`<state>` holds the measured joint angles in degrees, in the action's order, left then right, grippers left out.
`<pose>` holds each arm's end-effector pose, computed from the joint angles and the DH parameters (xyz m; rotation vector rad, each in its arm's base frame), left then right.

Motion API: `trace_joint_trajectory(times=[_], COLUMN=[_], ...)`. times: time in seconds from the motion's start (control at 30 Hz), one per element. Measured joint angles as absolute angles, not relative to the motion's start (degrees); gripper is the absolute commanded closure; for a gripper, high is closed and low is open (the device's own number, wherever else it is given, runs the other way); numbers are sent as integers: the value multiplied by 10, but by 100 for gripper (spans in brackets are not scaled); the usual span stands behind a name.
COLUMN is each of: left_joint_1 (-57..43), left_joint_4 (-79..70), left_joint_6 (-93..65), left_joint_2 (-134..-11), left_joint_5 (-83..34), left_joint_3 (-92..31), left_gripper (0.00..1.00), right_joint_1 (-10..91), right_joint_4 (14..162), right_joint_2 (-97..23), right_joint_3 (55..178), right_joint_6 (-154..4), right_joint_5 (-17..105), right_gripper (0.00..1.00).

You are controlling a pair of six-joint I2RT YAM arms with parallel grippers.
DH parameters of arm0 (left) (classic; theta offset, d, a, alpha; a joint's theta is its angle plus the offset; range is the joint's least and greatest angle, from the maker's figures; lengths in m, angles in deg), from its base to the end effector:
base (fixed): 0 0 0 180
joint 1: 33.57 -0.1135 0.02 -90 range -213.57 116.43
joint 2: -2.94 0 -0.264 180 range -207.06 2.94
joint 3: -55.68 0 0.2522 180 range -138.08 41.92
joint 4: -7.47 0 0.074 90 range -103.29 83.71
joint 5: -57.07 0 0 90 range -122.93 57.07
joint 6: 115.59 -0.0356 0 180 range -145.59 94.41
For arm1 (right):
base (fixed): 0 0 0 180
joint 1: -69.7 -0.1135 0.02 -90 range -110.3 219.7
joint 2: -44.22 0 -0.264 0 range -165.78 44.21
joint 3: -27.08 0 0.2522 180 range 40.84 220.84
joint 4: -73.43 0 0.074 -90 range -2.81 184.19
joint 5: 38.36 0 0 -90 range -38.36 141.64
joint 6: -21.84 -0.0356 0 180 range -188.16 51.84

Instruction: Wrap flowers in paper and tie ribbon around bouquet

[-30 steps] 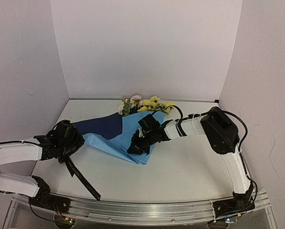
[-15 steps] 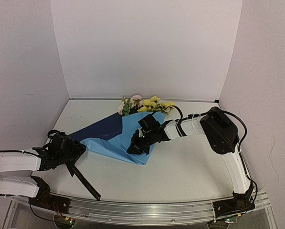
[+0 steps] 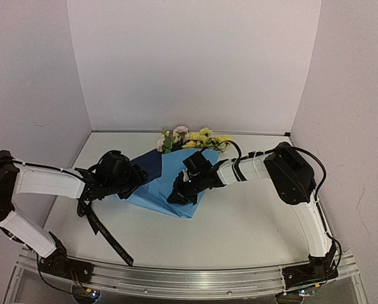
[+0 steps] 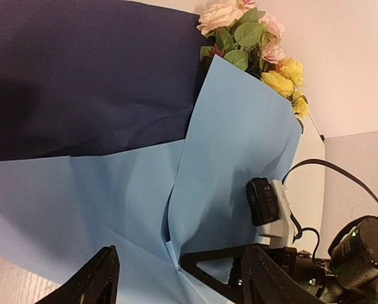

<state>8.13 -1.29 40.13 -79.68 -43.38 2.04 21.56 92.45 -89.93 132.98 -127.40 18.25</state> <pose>0.2230 -0.1900 0.1864 -0.5905 2.2704 -0.7998 0.3167 0.3828 0.1074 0.0559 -2.8051 -1.3733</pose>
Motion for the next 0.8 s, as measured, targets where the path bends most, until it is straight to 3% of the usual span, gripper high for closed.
trace_joint_trajectory(times=[0.3, 0.8], left_joint_1=[66, -61], left_joint_4=[77, 63], left_joint_6=[421, 387], left_joint_2=[-933, -809], left_joint_5=[-374, -376], left_joint_3=[32, 157], left_gripper=[37, 36], right_joint_1=[216, 216], right_joint_4=[924, 917], right_joint_2=[-900, -902], right_joint_3=[1330, 1329], right_joint_6=[-1274, -1274], right_joint_5=[182, 179], right_gripper=[94, 94])
